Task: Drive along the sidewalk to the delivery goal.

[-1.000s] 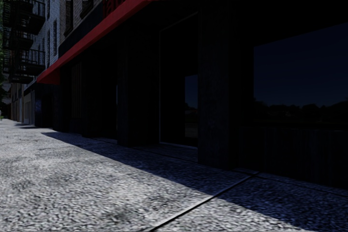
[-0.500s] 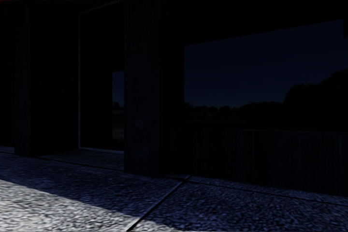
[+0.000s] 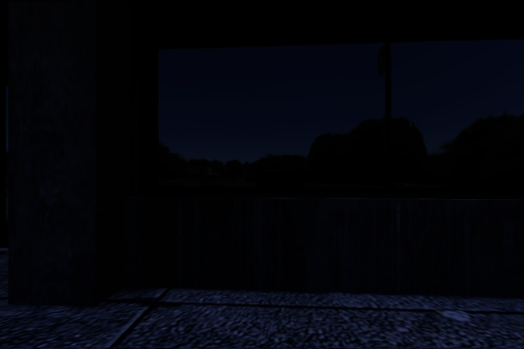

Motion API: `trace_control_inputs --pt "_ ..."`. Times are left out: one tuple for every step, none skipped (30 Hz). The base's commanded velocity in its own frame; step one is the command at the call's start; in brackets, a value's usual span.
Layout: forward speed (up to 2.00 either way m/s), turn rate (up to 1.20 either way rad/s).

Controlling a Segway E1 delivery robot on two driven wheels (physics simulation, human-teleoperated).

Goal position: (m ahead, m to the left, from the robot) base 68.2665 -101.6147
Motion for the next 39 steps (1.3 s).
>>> trace_control_inputs --pt "0.91 -0.93" --pt "0.91 -0.97" --pt "0.91 -0.97" --pt "0.91 -1.01" --pt "0.91 -1.02" --pt "0.91 -1.03" --pt "0.91 -1.03" --pt "0.91 -1.03" --pt "0.91 -1.03" --pt "0.91 -1.03" --pt "0.91 -1.03" --pt "0.91 -1.03" --pt "0.92 -1.03" --pt "0.95 -1.03" --pt "0.98 -1.03" --pt "0.98 -1.03" --pt "1.01 -1.02" --pt "1.02 -1.02" --pt "1.02 -1.02" --pt "1.02 -1.02" --pt "1.03 -0.98" --pt "1.04 -0.94" --pt "1.04 -0.94" --pt "1.05 -0.92" --pt "1.06 -0.92" --pt "1.08 -0.92" --pt "1.08 -0.92" --pt "1.08 -0.92" --pt "1.08 -0.92" --pt "1.1 -0.92" --pt "1.1 -0.92" --pt "1.1 -0.92" --pt "1.13 -0.92" --pt "1.16 -0.91" --pt "1.19 -0.91" --pt "1.19 -0.91" --pt "1.19 -0.91" --pt "1.2 -0.91" --pt "1.2 -0.91"
